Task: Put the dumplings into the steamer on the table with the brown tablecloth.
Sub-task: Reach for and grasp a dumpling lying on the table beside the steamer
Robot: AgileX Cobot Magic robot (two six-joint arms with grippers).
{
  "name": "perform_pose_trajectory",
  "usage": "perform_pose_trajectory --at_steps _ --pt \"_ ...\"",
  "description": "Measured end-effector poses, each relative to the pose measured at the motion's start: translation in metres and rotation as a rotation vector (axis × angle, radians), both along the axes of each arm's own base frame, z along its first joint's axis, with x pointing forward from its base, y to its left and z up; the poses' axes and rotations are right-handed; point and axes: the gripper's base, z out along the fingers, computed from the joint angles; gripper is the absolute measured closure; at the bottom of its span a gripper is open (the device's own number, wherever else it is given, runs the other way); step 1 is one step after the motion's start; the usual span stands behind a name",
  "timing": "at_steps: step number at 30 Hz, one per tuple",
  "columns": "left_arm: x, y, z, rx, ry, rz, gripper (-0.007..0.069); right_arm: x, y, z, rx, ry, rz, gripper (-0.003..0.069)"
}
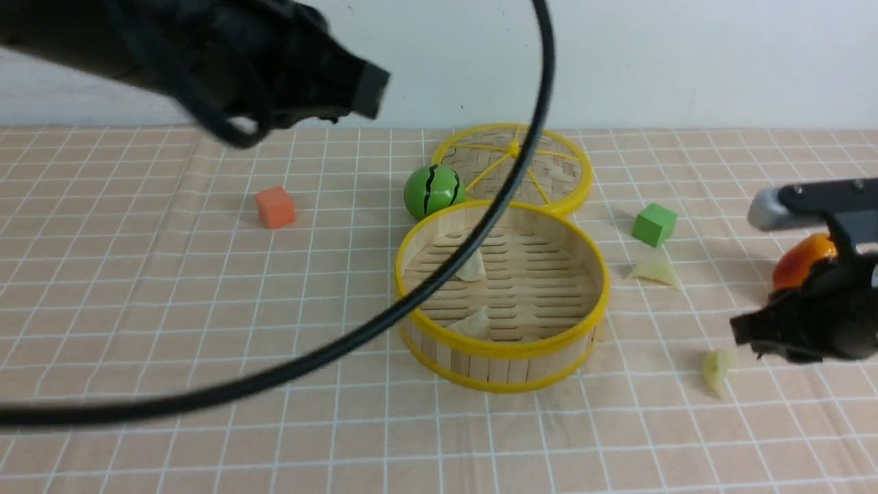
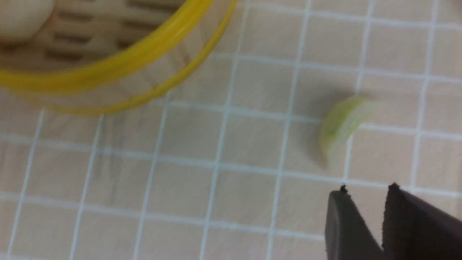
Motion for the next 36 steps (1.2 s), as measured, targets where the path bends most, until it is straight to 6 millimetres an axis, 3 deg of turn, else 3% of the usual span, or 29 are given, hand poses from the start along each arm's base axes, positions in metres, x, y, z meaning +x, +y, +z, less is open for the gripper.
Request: perform_pose_trajectory --at_steps 3,6,8,9,10,14,20,27,30,33,36 --pt "-0.029 0.023 -0.023 0.054 0.029 0.008 0.0638 0.035 -0.011 -0.003 -0.005 0.013 -0.037 0.0358" --pt "-0.053 0.043 -0.055 0.123 0.071 0.025 0.0638 0.064 -0.01 -0.01 -0.029 0.018 -0.002 0.0293" --pt "-0.073 0.059 -0.076 0.144 0.086 0.052 0.0638 0.094 -0.008 -0.019 -0.054 0.018 0.039 0.0263" --pt "-0.076 0.062 -0.081 0.145 0.092 0.056 0.0638 0.095 -0.008 -0.022 -0.057 0.026 0.043 0.0261" --pt "-0.086 0.07 -0.096 0.164 0.104 0.07 0.0638 0.114 -0.006 -0.026 -0.068 0.015 0.061 0.0253" --pt "-0.105 0.088 -0.136 0.221 0.134 0.096 0.0638 0.158 -0.002 -0.044 -0.073 0.036 0.083 0.0251" --pt "-0.114 0.099 -0.185 0.323 0.133 0.087 0.0638 0.204 0.004 -0.076 -0.067 0.084 0.103 0.0276" --pt "-0.108 0.095 -0.184 0.303 0.026 0.059 0.0638 0.221 0.012 -0.095 0.008 0.163 0.116 0.0344" --pt "-0.108 0.095 -0.183 0.303 0.017 0.058 0.0638 0.217 0.014 -0.096 -0.001 0.201 0.172 0.0452" --pt "-0.108 0.095 -0.183 0.305 0.016 0.058 0.0638 0.216 0.014 -0.095 -0.018 0.212 0.208 0.0515" --pt "-0.108 0.095 -0.183 0.305 0.013 0.057 0.0638 0.215 0.013 -0.088 -0.05 0.209 0.25 0.0489"
